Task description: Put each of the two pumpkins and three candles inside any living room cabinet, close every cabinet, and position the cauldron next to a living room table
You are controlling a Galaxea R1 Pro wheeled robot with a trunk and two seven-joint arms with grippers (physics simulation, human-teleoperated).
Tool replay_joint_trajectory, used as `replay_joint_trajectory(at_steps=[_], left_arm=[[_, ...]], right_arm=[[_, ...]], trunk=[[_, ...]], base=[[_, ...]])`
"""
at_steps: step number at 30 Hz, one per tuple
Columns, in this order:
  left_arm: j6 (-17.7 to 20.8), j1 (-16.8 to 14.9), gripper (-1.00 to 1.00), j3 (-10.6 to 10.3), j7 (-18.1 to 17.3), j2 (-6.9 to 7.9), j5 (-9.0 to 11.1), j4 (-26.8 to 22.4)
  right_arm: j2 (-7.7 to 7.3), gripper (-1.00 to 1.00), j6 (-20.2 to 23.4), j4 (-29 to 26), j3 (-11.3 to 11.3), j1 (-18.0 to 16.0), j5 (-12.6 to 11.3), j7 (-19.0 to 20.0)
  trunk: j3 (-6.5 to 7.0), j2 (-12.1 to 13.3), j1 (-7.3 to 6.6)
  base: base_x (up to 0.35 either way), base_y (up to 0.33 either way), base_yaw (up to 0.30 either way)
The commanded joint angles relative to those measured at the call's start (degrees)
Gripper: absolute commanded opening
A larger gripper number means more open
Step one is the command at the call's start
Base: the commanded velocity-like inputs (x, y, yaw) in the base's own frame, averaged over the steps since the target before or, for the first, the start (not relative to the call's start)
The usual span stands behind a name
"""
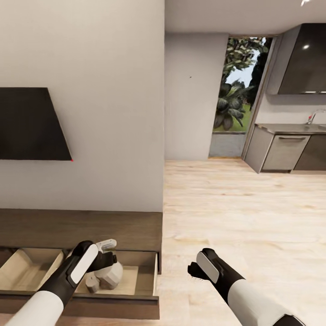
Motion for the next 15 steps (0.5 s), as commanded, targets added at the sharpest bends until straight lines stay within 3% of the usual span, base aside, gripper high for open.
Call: replay_joint_trajectory(at_steps=[1, 6, 8, 15], left_arm=[[-0.17, -0.06, -1.0, -0.23, 0.53, 0.07, 0.62, -0.03], [-0.92, -0.06, -1.0, -0.24, 0.53, -0.12, 0.62, 0.04], [-0.98, -0.06, -1.0, -0.28, 0.59, -0.82, 0.45, 0.1], [-2.62, 0.01, -1.0, -0.46, 0.78, -1.43, -1.89, 0.34]], right_arm=[[-0.06, 1.0, 0.05, -0.09, 0.39, -0.06, -0.6, -0.51], [-0.01, 1.0, -0.01, -0.08, 0.39, -0.06, -0.6, -0.51], [-0.01, 1.0, -0.06, -0.07, 0.39, -0.06, -0.6, -0.51], [-0.02, 1.0, -0.09, -0.06, 0.39, -0.06, -0.6, -0.51]], trunk=[[-0.09, -0.08, 0.05], [-0.09, -0.08, 0.05], [-0.09, -0.08, 0.05], [-0.09, -0.08, 0.05]], base=[[0.286, -0.208, 0.0], [0.273, -0.197, 0.0], [0.251, -0.167, 0.0], [0.151, -0.069, 0.0]])
